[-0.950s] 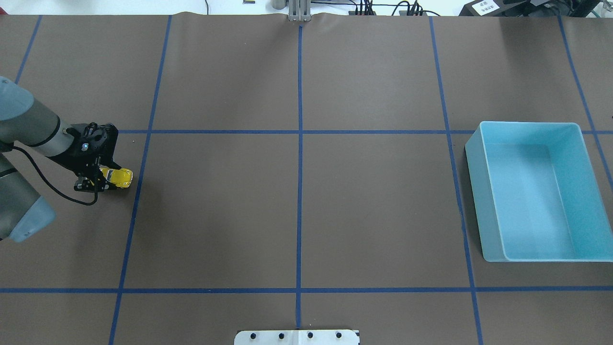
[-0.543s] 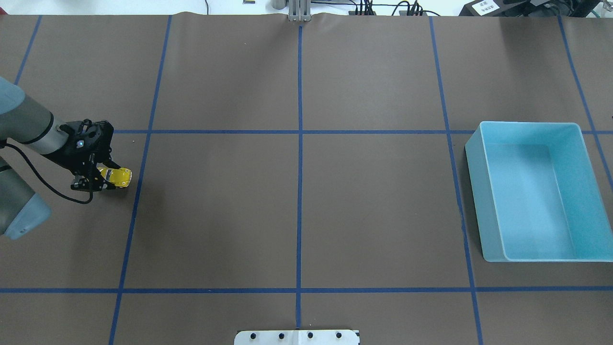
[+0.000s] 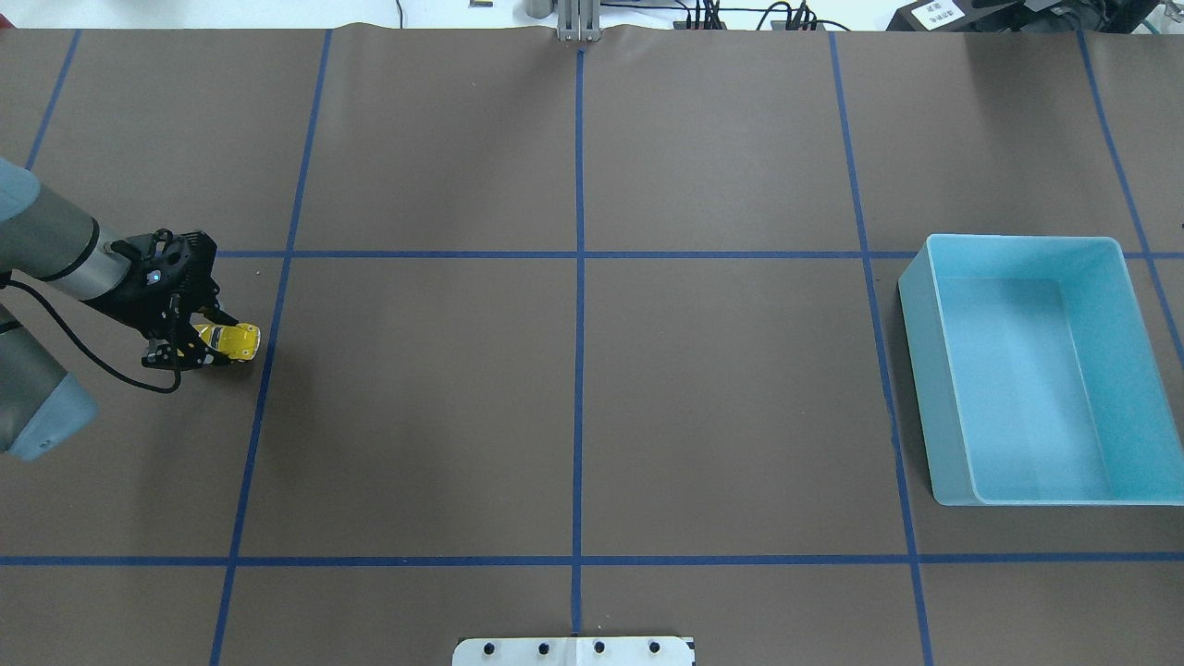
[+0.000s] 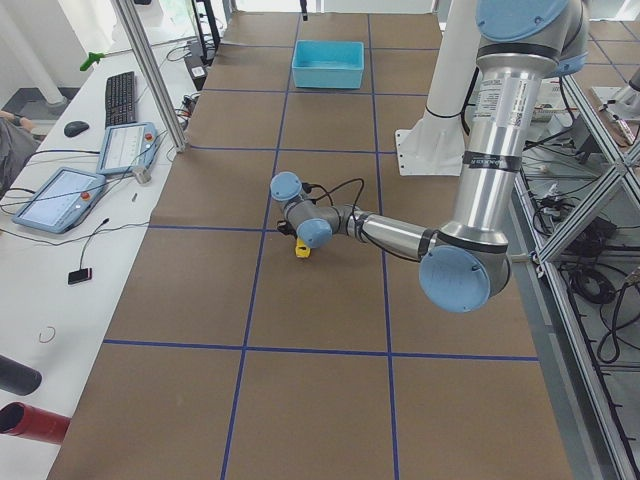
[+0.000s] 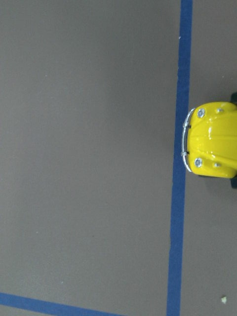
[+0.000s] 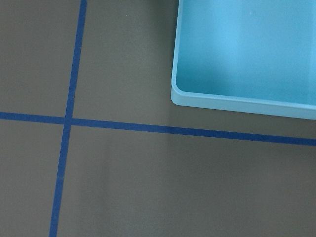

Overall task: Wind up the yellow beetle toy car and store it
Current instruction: 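Keep dragging the car backward with the left gripper to wind it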

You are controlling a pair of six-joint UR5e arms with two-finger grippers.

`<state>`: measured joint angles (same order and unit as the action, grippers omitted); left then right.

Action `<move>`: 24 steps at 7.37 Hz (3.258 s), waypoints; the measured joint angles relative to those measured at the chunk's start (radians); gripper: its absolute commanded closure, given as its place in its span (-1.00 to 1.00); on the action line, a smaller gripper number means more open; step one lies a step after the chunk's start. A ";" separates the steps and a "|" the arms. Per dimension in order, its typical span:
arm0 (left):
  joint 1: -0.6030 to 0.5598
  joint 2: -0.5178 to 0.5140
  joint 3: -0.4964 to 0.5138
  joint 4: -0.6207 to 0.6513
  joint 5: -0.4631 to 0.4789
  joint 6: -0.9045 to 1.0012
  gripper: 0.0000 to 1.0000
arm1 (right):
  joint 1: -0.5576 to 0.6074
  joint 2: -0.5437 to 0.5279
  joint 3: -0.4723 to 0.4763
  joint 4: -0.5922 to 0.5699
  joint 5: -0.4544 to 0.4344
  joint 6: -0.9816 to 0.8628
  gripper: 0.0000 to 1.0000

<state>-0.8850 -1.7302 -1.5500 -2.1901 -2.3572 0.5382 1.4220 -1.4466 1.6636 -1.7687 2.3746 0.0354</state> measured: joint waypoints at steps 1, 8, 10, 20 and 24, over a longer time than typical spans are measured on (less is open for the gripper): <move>-0.001 0.000 0.007 -0.019 -0.013 -0.006 1.00 | 0.000 0.000 -0.001 0.000 0.000 0.000 -0.98; -0.007 0.015 0.044 -0.105 -0.026 -0.020 1.00 | 0.000 0.000 -0.001 0.001 0.000 0.001 -0.98; -0.011 0.024 0.050 -0.125 -0.034 -0.027 1.00 | 0.000 0.000 -0.002 0.004 0.000 0.000 -0.98; -0.096 0.108 0.216 -0.394 -0.148 -0.017 1.00 | 0.000 -0.001 -0.002 0.005 0.000 0.000 -0.98; -0.145 0.131 0.259 -0.436 -0.201 0.010 1.00 | 0.000 -0.002 -0.002 0.005 0.000 0.000 -0.98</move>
<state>-1.0301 -1.5992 -1.2908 -2.6263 -2.5586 0.5485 1.4220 -1.4481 1.6613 -1.7641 2.3746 0.0353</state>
